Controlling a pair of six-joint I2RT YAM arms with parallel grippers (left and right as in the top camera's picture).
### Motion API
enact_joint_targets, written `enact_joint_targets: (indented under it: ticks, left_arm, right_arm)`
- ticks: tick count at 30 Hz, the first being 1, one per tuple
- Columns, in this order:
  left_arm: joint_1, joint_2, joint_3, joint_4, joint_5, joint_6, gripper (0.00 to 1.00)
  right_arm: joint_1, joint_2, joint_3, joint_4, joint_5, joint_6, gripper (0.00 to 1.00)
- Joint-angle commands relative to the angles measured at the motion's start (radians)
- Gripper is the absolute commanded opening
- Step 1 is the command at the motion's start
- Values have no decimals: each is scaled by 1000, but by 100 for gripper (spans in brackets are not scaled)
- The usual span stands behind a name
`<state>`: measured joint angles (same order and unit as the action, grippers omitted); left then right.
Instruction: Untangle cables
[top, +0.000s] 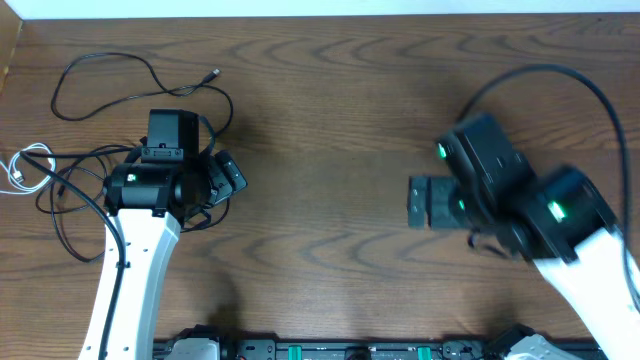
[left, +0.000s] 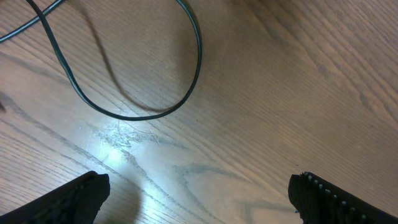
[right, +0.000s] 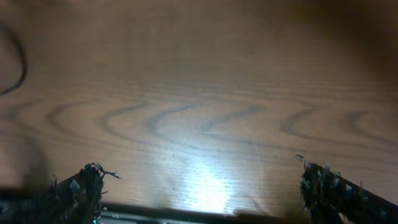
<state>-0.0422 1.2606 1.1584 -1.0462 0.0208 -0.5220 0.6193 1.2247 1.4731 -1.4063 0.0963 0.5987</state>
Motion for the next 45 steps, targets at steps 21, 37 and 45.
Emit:
enact_joint_targets:
  ticks: [21,37,45]
  left_arm:
    - [-3,6,3,-4,-9,13,97]
    - [-3,6,3,-4,-9,13,98]
    - [-3,6,3,-4,-9,13,98]
  right_arm:
    - [193,-232,-174,-292,33,47,99]
    - [164,-259,-200,-259,192,2,99]
    - [-65,-402,-240,-84,167,-200,99]
